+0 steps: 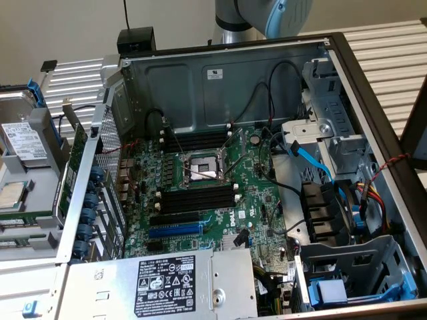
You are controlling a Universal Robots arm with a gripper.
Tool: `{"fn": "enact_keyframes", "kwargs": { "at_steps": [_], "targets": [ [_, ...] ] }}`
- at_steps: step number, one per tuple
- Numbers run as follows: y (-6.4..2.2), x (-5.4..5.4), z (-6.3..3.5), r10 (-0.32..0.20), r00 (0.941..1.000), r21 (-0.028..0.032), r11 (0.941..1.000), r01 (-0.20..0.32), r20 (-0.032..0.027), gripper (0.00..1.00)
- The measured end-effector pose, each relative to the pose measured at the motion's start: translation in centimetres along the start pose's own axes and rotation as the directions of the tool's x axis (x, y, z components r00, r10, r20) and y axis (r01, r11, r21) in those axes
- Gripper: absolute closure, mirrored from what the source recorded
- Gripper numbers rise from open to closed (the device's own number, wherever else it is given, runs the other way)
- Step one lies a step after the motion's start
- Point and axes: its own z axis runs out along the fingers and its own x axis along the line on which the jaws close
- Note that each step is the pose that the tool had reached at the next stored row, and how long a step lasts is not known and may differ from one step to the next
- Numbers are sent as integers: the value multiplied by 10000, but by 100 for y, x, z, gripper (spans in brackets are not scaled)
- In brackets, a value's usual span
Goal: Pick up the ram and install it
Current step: 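Pick up the ram and move it above insertion slot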
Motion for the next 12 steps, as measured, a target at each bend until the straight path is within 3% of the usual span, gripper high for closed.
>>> {"fn": "enact_keyframes", "kwargs": {
  "at_steps": [6,12],
  "targets": [
    [0,0,0,-1092,9940,2,9940,1092,-62,89],
    [0,1,0,-2171,9761,-2,9761,2171,-123,89]
  ]
}}
